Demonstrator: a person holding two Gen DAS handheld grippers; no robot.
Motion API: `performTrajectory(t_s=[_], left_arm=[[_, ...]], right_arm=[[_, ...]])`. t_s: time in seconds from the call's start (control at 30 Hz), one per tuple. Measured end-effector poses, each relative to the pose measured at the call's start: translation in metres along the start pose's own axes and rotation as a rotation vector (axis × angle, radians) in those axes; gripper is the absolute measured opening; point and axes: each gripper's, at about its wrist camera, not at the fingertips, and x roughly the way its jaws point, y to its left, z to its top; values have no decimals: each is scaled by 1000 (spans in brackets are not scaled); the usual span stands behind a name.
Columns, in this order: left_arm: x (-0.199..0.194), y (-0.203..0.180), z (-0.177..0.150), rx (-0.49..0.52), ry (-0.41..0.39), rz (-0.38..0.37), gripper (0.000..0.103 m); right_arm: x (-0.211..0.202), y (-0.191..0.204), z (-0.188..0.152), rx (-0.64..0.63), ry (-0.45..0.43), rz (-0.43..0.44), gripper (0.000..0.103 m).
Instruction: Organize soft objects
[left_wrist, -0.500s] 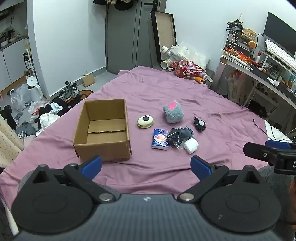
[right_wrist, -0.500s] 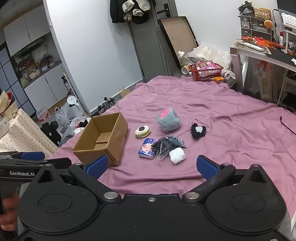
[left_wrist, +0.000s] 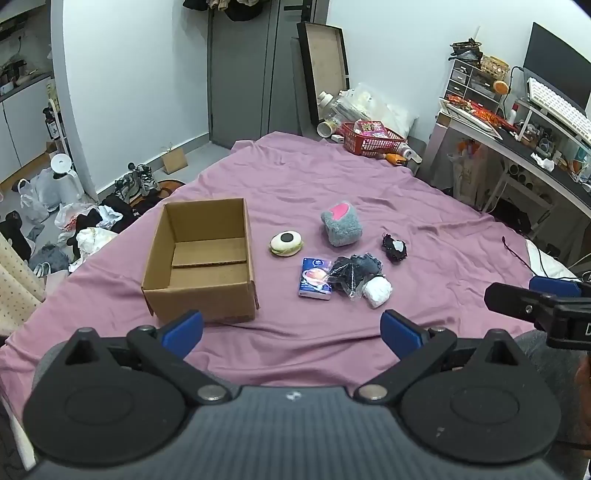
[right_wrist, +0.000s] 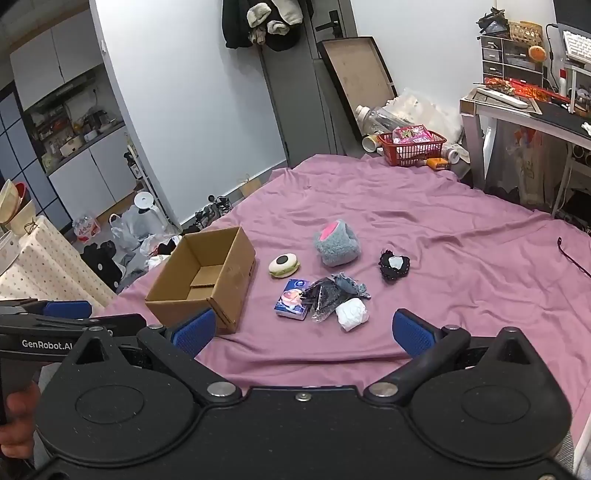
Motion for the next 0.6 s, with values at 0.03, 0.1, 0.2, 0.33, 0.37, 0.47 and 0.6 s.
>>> performTrajectory(t_s=[0.03,0.1,0.2,0.33,0.37,0.47,0.6], left_arm=[[0,-1,0,2,0,0,101],[0,-2,1,3,2,0,101],[0,-4,2,6,4,1,102],[0,-6,3,10,3,-2,101],[-1,-8,4,10,2,-2,101],[-1,-10,5,14,2,-2,101],[0,-11,6,11,6,0,101]], right_arm=[[0,-1,0,4,-1,-2,103],[-1,-3,1,9,-3,-7,103],[-1,-6,1,15,-3,-14,103],[-2,-11,3,40,-8,-43,103],[-1,-14,3,47,-7,-45,103],[0,-19,2,55,-10,-49,103],[-1,-20,1,50,-9,-49,103]])
